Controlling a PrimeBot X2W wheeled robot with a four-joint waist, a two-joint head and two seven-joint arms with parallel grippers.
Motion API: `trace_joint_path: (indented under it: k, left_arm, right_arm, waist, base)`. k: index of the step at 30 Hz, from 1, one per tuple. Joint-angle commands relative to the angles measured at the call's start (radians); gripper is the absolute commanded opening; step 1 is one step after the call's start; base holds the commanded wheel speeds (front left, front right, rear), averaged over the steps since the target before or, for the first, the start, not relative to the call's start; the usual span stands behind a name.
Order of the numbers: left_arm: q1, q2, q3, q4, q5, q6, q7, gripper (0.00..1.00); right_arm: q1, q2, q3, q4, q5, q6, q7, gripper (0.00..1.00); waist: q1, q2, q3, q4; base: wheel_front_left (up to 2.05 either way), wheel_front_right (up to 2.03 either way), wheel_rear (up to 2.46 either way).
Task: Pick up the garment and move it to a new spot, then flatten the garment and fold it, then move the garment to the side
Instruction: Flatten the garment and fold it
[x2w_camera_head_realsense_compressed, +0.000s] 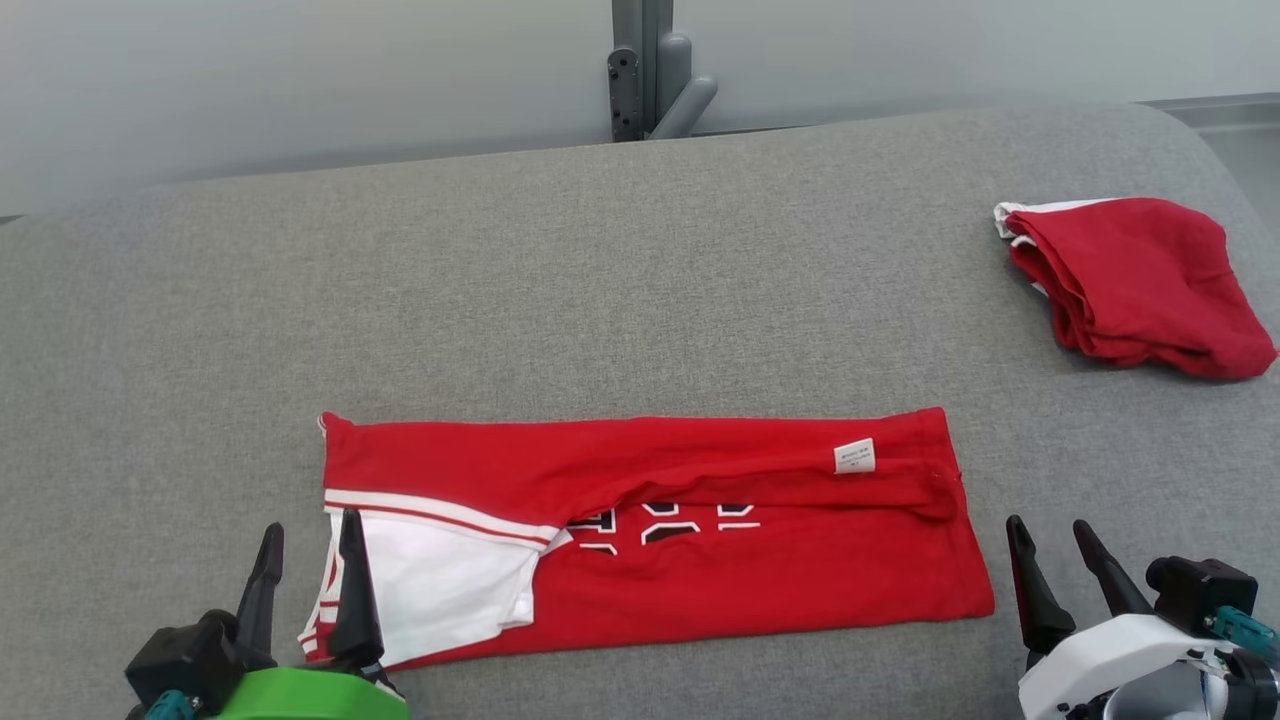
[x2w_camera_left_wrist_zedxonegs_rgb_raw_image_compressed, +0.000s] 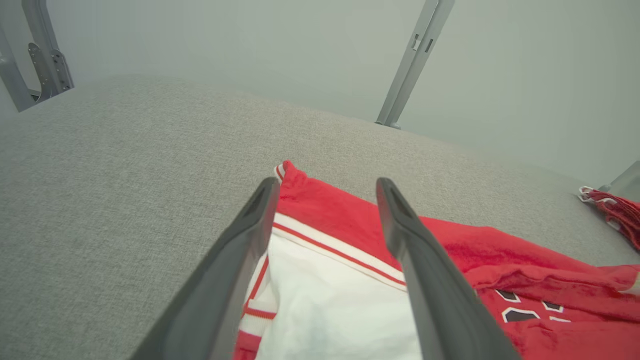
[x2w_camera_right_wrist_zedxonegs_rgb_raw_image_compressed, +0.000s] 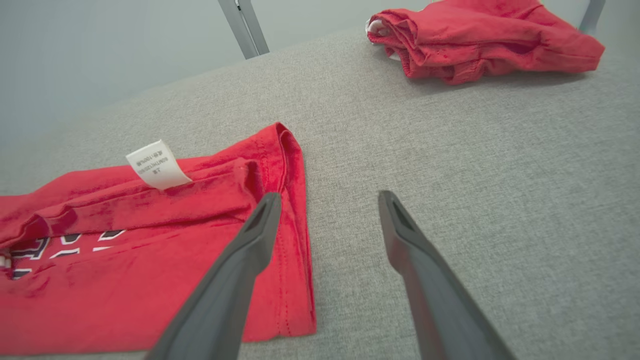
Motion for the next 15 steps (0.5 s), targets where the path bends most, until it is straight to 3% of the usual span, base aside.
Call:
trace_joint_path:
  k: [1, 15]
  left_arm:
    - [-0.02, -0.003, -0.007, 0.004, 0.012, 0.005, -0.005, 1.0]
    - [-0.052, -0.034, -0.046, 0.041, 0.055, 0.014, -0.027, 1.0]
  right_arm:
    - [-0.006, 0.003, -0.005, -0.009, -0.011, -0.001, 0.006, 1.0]
    - [-0.112, 0.014, -0.052, 0.046, -0.04, -0.001, 0.095, 1.0]
  waist:
    - [0.0001, 0.0031, -0.008, -0.004]
    - [0.0001, 0.0031, -0.035, 0.064]
  base:
    - [0.0, 0.0, 0.0]
    - [0.0, 0.0, 0.0]
